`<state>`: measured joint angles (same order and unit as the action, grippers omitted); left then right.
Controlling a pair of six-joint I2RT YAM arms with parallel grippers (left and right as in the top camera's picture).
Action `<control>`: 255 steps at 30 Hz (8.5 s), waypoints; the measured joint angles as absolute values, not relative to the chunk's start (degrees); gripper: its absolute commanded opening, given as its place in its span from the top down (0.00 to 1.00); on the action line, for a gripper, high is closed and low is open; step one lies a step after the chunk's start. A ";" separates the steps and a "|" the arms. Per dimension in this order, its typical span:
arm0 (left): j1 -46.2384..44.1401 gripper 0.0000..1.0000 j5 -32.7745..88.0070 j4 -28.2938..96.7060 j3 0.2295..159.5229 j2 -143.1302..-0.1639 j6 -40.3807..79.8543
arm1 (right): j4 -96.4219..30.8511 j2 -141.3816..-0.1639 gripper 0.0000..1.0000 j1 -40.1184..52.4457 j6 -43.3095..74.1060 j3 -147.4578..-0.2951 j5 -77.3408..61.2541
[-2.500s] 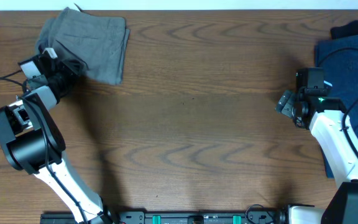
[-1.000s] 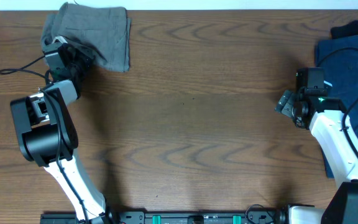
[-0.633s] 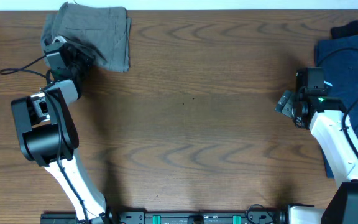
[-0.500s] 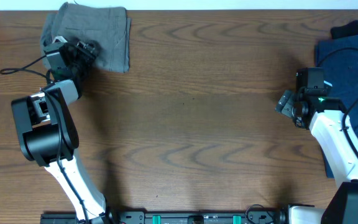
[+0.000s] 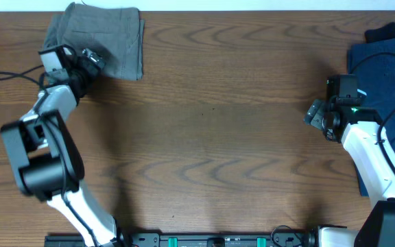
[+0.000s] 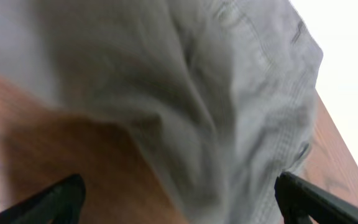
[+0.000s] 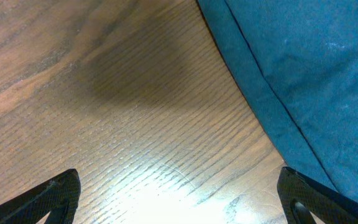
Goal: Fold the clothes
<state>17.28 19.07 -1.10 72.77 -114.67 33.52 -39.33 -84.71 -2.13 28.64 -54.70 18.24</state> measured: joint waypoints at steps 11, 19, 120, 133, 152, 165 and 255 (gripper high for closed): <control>17.34 0.94 11.49 3.62 72.79 -102.17 25.58 | -39.33 -84.71 0.01 -2.13 28.64 -54.70 18.26; 16.99 0.85 10.28 -8.84 72.82 -107.11 23.86 | -39.33 -84.71 0.01 -2.13 28.64 -54.70 18.24; 9.15 0.33 14.33 18.13 72.47 -102.30 15.14 | -39.29 -84.71 0.01 -2.13 28.64 -54.70 18.24; 9.15 0.00 17.02 49.39 72.44 -82.00 15.16 | -39.29 -84.71 0.01 -2.13 28.64 -54.70 18.24; 9.15 0.02 30.13 78.85 72.44 -60.58 14.76 | -39.29 -84.71 0.01 -2.13 28.64 -54.70 18.22; 9.15 0.02 30.72 90.52 72.44 -55.40 13.63 | -39.31 -84.71 0.01 -2.13 28.64 -54.70 18.24; 2.13 0.02 2.81 1.19 0.78 -0.58 2.50 | -39.33 -84.71 0.01 -2.13 28.64 -54.70 18.24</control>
<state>2.13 2.81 1.19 0.78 -0.58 2.50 -39.33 -84.71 -2.13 28.64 -54.70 18.24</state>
